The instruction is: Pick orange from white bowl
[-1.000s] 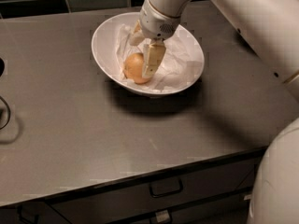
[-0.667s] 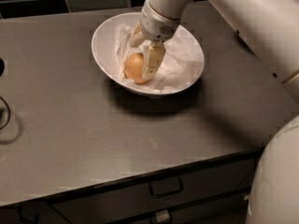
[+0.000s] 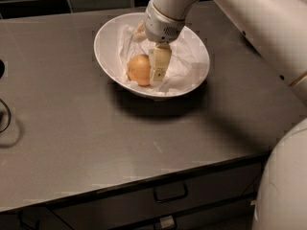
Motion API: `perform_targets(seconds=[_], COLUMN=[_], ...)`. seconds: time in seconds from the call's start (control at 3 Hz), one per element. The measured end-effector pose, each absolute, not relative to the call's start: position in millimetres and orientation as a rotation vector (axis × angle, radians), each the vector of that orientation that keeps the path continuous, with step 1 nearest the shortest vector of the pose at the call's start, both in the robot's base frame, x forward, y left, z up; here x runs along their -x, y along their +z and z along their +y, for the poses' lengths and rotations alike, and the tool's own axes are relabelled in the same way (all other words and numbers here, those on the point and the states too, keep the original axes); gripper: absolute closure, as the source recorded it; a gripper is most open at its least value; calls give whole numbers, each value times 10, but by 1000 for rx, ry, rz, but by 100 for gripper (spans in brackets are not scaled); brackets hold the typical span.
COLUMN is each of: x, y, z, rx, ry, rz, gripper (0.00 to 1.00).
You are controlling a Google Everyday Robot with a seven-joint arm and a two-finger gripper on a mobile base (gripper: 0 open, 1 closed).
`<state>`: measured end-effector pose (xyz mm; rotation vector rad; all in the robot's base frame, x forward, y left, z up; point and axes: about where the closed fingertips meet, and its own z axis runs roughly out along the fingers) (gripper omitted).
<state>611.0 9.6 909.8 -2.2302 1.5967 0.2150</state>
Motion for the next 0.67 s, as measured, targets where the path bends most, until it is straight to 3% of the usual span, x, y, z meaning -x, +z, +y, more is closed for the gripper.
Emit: perform_targets(seconds=[0.33,0.67], x=[-6110,-6111], y=[9098,9097], z=[96,97], rx=[2230,2230], ry=[215,215], rz=[1597,1597], gripper=[0,1])
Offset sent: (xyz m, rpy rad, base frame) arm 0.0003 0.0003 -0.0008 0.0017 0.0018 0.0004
